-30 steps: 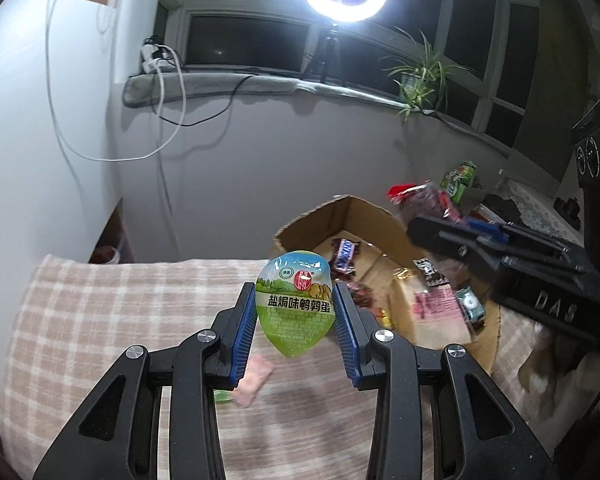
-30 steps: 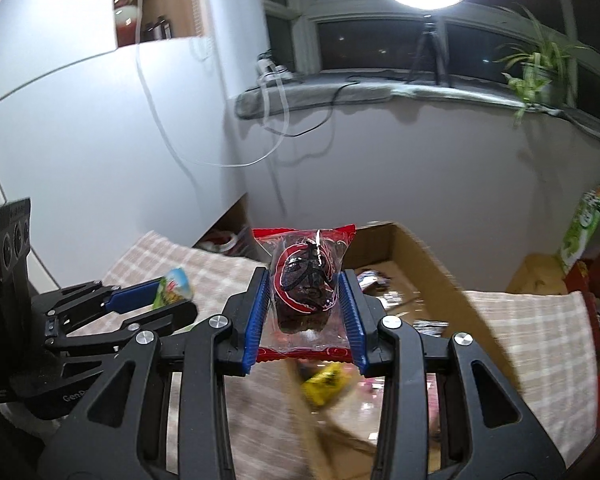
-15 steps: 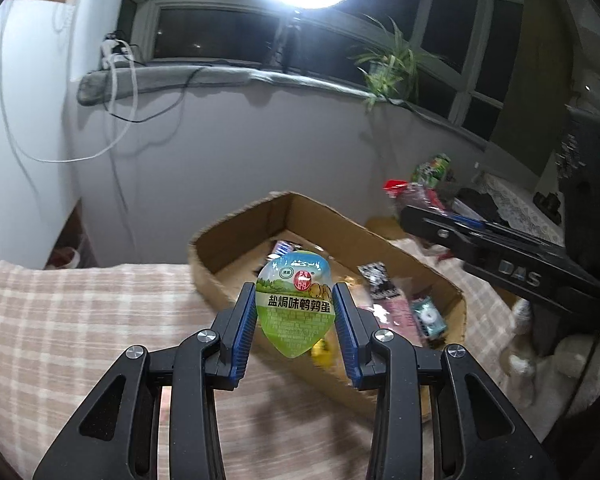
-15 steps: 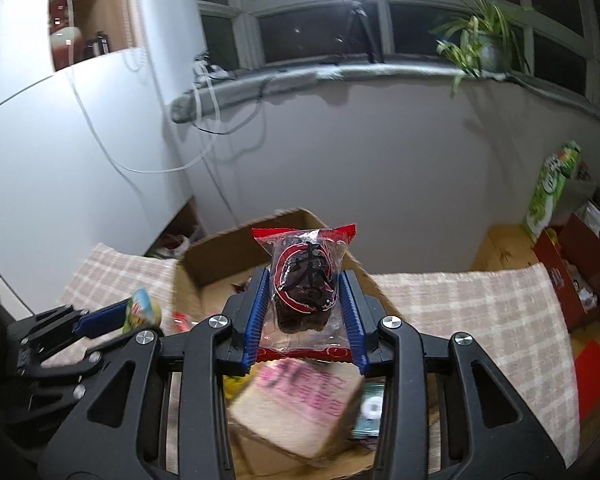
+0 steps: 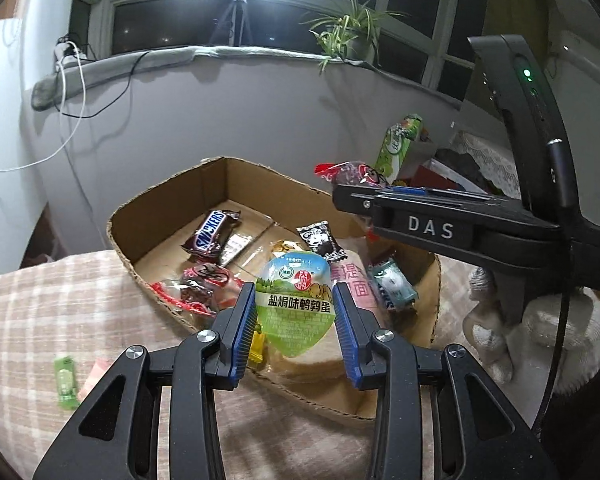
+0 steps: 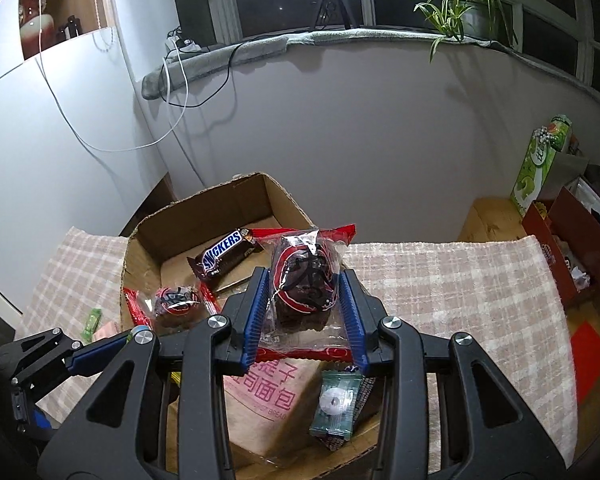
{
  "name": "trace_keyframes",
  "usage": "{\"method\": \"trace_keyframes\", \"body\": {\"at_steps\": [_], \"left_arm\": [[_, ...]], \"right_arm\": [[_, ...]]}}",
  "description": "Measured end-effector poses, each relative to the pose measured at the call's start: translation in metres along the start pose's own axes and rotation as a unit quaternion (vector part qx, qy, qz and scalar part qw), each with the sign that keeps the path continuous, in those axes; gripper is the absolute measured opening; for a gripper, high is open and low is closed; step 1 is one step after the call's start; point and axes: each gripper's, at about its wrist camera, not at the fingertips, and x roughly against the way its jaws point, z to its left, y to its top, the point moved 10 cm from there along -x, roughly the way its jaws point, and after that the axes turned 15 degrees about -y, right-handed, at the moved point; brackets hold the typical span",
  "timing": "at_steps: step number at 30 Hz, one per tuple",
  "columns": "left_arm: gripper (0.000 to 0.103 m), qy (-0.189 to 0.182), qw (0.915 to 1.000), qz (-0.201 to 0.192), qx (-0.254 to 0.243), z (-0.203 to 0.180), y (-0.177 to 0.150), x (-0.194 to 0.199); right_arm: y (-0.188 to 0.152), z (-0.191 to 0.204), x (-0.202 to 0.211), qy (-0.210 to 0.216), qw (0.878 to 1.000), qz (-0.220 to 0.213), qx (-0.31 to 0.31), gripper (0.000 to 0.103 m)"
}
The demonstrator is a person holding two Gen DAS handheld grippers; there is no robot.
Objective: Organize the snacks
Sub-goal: 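Carry both snacks over the box and open both grippers to drop them, then move both grippers back over the green candy and pink candy on the table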
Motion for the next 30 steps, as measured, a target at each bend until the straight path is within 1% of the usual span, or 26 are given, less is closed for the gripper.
{"method": "trace_keyframes", "body": {"at_steps": [2, 3, 4, 5, 6, 8, 10, 12, 13, 14, 20, 30], "left_arm": [[0.037, 0.001, 1.0000, 0.001, 0.000, 0.000, 0.000, -0.001], [0.037, 0.002, 1.0000, 0.001, 0.000, 0.001, 0.001, -0.001], [0.037, 0.004, 1.0000, 0.001, 0.001, 0.001, 0.001, 0.000], [0.038, 0.005, 1.0000, 0.002, 0.002, 0.002, 0.001, -0.001], [0.038, 0.006, 1.0000, 0.001, 0.003, 0.004, 0.002, 0.000], [0.046, 0.006, 1.0000, -0.002, 0.005, 0.005, 0.004, 0.001], [0.046, 0.007, 0.9999, -0.006, 0.005, 0.006, 0.005, 0.003], [0.049, 0.009, 0.9999, -0.005, 0.003, 0.006, 0.005, 0.003], [0.054, 0.010, 0.9999, -0.006, 0.003, 0.006, 0.005, 0.003], [0.056, 0.011, 0.9999, -0.007, 0.004, 0.006, 0.005, 0.003], [0.056, 0.012, 0.9999, -0.007, 0.004, 0.007, 0.004, 0.004], [0.056, 0.018, 0.9997, -0.012, 0.008, 0.011, 0.003, 0.012]], "right_arm": [[0.000, -0.001, -0.001, -0.004, 1.000, 0.001, 0.002, 0.039], [0.000, 0.000, -0.001, -0.005, 1.000, 0.000, 0.004, 0.044], [0.000, 0.000, 0.000, -0.006, 1.000, -0.001, 0.004, 0.052], [0.000, -0.001, 0.000, -0.008, 1.000, -0.004, 0.004, 0.057], [0.001, -0.001, 0.001, -0.011, 1.000, -0.007, 0.005, 0.064], [0.001, -0.001, 0.003, -0.014, 1.000, -0.010, 0.007, 0.068], [0.001, -0.001, 0.004, -0.015, 1.000, -0.011, 0.008, 0.075], [0.001, -0.001, 0.003, -0.019, 1.000, -0.011, 0.009, 0.075], [0.001, -0.001, 0.003, -0.020, 1.000, -0.011, 0.010, 0.075], [0.001, -0.001, 0.002, -0.021, 1.000, -0.010, 0.011, 0.075], [0.002, 0.000, 0.001, -0.022, 1.000, -0.009, 0.009, 0.075], [0.012, 0.013, 0.018, -0.012, 0.999, -0.029, 0.007, 0.076]]}}
